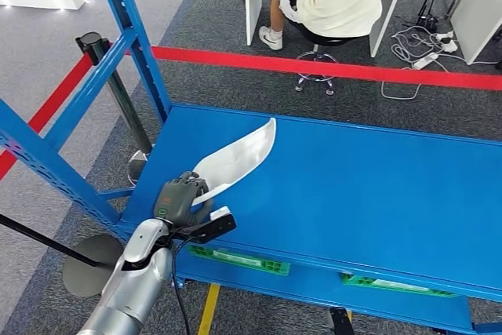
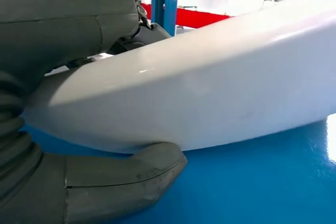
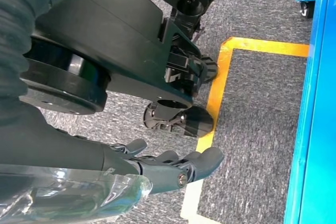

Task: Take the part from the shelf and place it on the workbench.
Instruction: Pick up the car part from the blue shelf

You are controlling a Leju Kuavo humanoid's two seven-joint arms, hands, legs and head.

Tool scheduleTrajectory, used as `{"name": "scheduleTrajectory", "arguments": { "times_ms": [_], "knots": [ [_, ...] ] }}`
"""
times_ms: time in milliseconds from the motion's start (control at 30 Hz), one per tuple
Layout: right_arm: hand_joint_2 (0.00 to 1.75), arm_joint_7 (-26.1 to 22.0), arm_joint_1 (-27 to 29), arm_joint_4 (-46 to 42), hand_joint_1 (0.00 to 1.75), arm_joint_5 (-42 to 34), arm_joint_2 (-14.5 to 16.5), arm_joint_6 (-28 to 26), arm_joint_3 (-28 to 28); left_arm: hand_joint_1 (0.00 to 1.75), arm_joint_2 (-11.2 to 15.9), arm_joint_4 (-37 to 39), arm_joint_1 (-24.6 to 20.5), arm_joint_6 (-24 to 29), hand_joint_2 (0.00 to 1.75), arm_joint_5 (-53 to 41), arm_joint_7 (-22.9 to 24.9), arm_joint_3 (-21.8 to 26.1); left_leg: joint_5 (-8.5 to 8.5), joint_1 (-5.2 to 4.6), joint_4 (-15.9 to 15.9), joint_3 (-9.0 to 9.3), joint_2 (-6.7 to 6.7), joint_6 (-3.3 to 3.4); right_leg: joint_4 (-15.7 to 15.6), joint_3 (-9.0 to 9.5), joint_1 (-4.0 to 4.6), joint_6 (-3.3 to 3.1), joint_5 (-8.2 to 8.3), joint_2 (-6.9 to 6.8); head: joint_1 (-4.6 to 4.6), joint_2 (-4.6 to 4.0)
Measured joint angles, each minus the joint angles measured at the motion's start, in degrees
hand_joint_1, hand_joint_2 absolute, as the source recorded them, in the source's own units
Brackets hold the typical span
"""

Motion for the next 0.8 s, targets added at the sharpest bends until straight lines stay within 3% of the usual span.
{"name": "scheduleTrajectory", "arguments": {
  "times_ms": [267,800],
  "knots": [
    [1.75,-0.2,0.0,0.0,0.00,0.2,0.0,0.0,0.0,1.75,-0.1,-1.1,0.9,1.1,1.75,-0.3,-1.0,-1.0,0.04,-0.13,0.0,0.00,0.00,-0.03,-0.1,0.07,-0.14,0.00,0.13,-0.04,0.01,0.00],
    [1.75,-1.9,0.7,0.0,0.00,-0.7,0.0,-0.4,-0.4,1.75,-0.6,-15.2,8.2,1.5,1.75,2.3,-3.9,-5.1,-0.01,-0.14,0.0,-0.07,0.00,0.01,-0.1,-0.02,-0.15,0.02,0.13,-0.04,-0.01,0.00]
  ]
}}
